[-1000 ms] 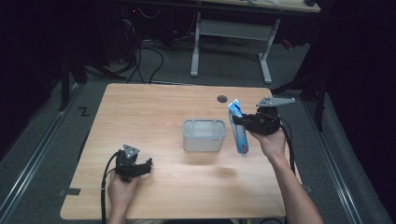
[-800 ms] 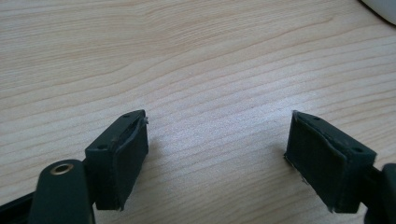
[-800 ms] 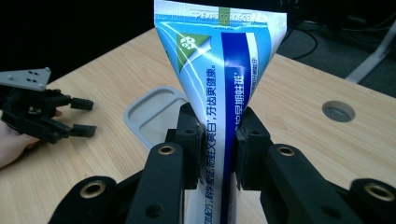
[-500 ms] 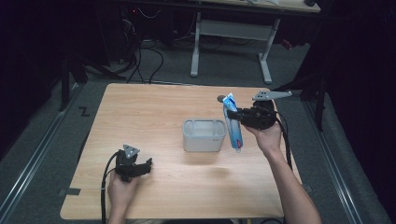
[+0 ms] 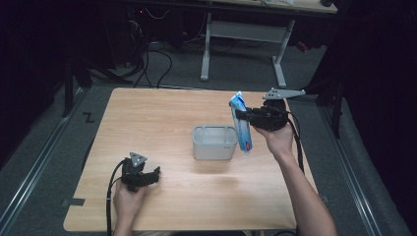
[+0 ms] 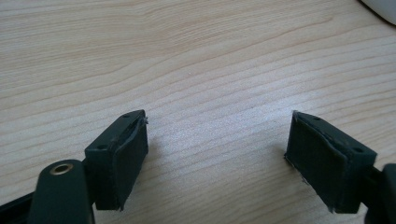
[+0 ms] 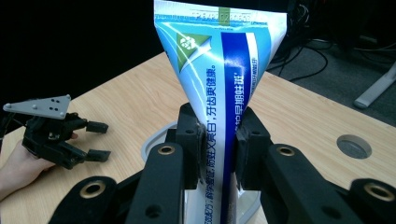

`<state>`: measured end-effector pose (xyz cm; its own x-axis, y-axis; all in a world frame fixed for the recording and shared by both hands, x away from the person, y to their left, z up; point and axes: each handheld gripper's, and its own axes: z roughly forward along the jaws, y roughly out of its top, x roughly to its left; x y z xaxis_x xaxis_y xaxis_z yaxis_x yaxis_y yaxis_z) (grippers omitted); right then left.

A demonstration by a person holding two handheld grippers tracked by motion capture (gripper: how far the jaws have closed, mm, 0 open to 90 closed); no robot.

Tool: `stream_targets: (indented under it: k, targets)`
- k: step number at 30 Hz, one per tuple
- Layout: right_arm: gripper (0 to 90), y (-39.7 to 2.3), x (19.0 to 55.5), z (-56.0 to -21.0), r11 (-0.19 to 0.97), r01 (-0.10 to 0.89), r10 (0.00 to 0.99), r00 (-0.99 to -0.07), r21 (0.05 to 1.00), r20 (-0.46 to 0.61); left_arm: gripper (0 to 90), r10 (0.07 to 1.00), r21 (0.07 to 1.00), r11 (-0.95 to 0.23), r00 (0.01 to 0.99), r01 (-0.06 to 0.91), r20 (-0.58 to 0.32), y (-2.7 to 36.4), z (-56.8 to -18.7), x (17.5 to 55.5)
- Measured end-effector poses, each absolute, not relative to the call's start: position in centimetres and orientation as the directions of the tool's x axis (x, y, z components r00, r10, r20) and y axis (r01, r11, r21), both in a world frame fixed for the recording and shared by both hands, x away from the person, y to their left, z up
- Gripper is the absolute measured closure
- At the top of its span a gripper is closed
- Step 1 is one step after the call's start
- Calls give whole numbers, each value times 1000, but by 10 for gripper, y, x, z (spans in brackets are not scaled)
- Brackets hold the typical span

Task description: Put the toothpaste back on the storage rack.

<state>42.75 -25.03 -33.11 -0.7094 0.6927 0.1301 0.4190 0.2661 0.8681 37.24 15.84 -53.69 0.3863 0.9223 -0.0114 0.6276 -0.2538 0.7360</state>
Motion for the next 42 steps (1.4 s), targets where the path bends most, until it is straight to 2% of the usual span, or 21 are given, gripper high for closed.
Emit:
stream_targets:
  k: [15,42]
  targets:
    - [750,-231,440,-326,232,397,663,-733,888,155,210,922,736,-254,386,628,-11,158,-537,372]
    - [749,-201,464,-324,235,398,678,-721,887,144,209,922,735,-255,388,628,-11,158,-537,372]
